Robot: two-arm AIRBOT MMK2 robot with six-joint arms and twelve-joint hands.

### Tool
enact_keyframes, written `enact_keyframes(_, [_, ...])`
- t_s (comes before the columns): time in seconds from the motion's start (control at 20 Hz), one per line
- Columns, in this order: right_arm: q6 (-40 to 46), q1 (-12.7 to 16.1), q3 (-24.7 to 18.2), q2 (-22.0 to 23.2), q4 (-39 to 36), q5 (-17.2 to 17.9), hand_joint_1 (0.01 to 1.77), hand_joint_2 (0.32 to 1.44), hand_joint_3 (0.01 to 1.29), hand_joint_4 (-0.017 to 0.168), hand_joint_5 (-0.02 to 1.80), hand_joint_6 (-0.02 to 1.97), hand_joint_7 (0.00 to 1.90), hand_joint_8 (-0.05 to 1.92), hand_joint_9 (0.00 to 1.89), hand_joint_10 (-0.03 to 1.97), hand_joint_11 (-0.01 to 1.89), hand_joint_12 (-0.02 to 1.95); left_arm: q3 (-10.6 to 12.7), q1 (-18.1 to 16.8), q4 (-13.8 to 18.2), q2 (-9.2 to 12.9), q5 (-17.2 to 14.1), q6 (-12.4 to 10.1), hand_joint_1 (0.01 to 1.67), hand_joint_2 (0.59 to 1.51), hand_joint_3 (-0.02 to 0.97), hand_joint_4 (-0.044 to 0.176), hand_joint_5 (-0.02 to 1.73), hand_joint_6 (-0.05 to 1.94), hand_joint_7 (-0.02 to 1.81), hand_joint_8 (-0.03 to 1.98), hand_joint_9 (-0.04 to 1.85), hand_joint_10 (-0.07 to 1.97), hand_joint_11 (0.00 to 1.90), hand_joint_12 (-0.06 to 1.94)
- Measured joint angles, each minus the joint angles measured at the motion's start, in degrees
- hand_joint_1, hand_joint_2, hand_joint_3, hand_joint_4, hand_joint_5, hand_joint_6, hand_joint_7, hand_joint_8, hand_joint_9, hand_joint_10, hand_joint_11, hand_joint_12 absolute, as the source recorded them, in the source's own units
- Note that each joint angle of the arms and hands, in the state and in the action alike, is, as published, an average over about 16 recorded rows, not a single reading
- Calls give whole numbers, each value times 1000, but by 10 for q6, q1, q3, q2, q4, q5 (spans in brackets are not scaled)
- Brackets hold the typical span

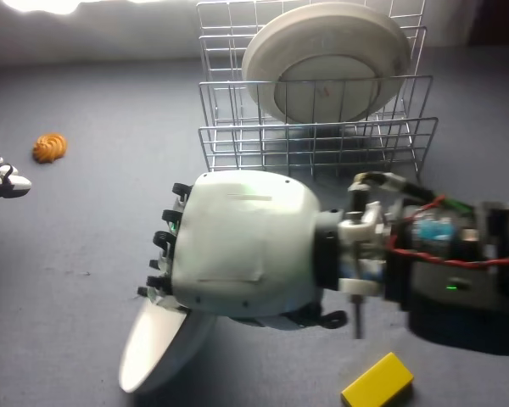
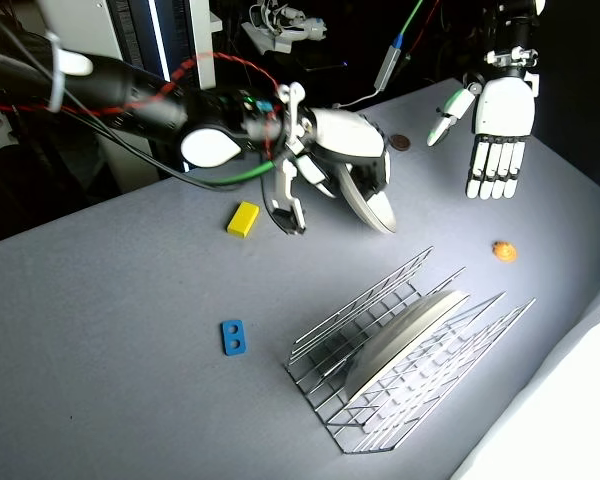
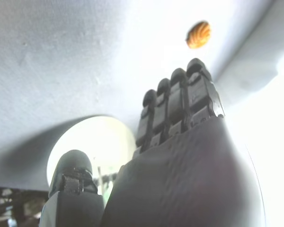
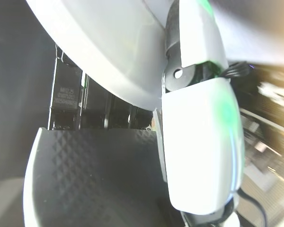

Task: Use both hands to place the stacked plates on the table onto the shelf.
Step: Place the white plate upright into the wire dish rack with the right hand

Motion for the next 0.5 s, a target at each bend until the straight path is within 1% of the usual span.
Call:
enact_keyframes(0.1, [13, 10, -28, 33, -8, -2, 1318, 957, 17, -1, 919, 847, 1054, 787, 1092, 921, 965, 1069, 1, -4, -2, 0, 2, 1, 23, 1169, 17, 4, 72, 17, 56, 20, 31, 12, 21, -5])
enact_keyframes(0.2, [25, 22, -52, 64, -12, -3, 1330, 957, 17, -1, 929, 878, 1066, 800, 1096, 919, 968, 1061, 1, -7, 2, 0, -4, 1, 23, 1169, 16, 6, 72, 17, 55, 20, 30, 12, 21, -5])
enact_keyframes(0.35, [51, 44, -81, 107, -14, -7, 1341, 957, 16, 0, 934, 924, 1075, 812, 1094, 921, 962, 1052, 1, -10, 14, 0, -20, 2, 23, 1169, 16, 7, 71, 17, 54, 20, 28, 12, 20, -5])
enact_keyframes(0.5, [83, 69, -100, 142, -12, -15, 1349, 958, 16, 1, 931, 955, 1075, 815, 1089, 928, 957, 1055, 1, -15, 35, 0, -46, 3, 23, 1169, 16, 7, 70, 17, 49, 20, 26, 13, 20, -6])
